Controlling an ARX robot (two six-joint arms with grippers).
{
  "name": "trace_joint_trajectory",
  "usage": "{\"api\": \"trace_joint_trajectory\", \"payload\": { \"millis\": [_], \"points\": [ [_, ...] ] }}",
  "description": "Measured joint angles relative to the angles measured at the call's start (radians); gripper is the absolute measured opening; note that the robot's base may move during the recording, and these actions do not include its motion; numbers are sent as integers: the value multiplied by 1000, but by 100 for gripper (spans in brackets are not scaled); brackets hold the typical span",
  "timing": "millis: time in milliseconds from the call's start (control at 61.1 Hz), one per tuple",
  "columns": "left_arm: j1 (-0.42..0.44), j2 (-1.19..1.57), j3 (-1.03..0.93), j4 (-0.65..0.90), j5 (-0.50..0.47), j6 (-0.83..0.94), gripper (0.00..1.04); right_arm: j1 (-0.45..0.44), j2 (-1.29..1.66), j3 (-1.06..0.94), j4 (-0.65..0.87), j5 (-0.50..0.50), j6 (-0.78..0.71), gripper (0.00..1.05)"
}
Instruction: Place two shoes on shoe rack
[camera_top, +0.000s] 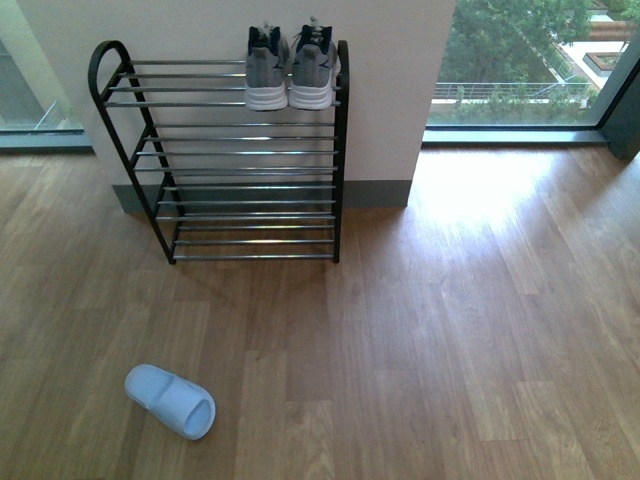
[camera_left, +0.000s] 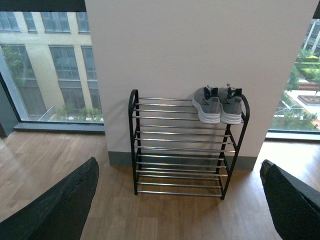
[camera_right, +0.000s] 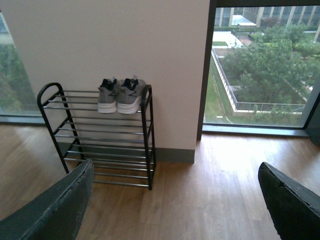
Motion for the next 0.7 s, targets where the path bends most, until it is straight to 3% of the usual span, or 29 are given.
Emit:
{"api": "trace_joint_trajectory", "payload": {
  "millis": [704],
  "points": [
    [0,0,0,0,-3,0,95,0,0,0,-2,-7,0,95]
  ]
}}
